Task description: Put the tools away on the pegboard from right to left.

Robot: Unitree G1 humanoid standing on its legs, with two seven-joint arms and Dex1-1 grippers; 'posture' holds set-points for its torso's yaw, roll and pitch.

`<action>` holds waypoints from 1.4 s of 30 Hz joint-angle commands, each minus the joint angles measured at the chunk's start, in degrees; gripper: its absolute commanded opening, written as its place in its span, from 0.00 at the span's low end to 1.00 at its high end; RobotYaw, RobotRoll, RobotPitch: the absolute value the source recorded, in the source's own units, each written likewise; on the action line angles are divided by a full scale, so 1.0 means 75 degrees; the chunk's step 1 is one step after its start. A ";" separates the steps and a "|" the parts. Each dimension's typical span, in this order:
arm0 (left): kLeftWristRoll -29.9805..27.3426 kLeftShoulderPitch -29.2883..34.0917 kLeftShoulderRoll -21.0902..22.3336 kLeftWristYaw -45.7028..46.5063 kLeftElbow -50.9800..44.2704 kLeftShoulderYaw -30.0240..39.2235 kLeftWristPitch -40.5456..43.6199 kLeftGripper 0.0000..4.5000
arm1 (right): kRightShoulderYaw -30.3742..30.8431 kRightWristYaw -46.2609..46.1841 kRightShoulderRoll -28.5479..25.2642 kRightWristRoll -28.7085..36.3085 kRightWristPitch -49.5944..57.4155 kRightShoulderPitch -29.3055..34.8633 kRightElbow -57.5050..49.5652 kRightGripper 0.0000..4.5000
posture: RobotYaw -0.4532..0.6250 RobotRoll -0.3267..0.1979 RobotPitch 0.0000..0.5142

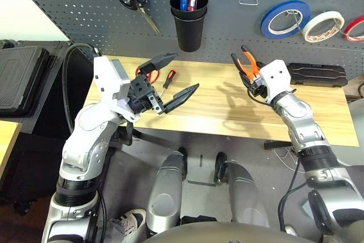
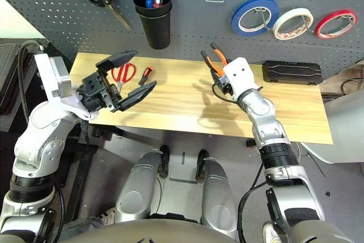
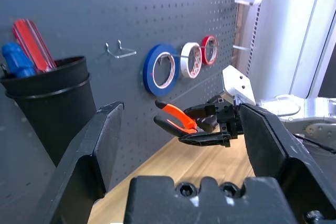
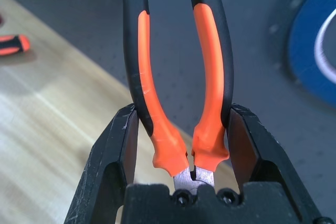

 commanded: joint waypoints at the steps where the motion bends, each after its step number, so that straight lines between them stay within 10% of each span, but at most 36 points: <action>1: -0.0187 -0.0036 0.0024 0.0023 -0.0119 0.0039 0.0066 1.00 | -0.0292 -0.0256 -0.0065 0.0020 -0.0469 0.0048 -0.0405 0.60 | 0.73 0.62 0.46; 25: -0.0162 -0.0322 -0.0020 -0.0142 0.0285 -0.0107 -0.0027 1.00 | -0.0412 -0.0930 0.0556 0.0177 -0.0658 -0.0996 -0.2162 0.60 | 0.69 0.62 0.45; 42: 0.0009 -0.0328 0.0002 -0.0202 0.0398 -0.0176 -0.0136 1.00 | -0.0715 -0.1193 0.1162 0.0714 -0.0891 -0.3762 0.0346 0.60 | 0.71 0.62 0.44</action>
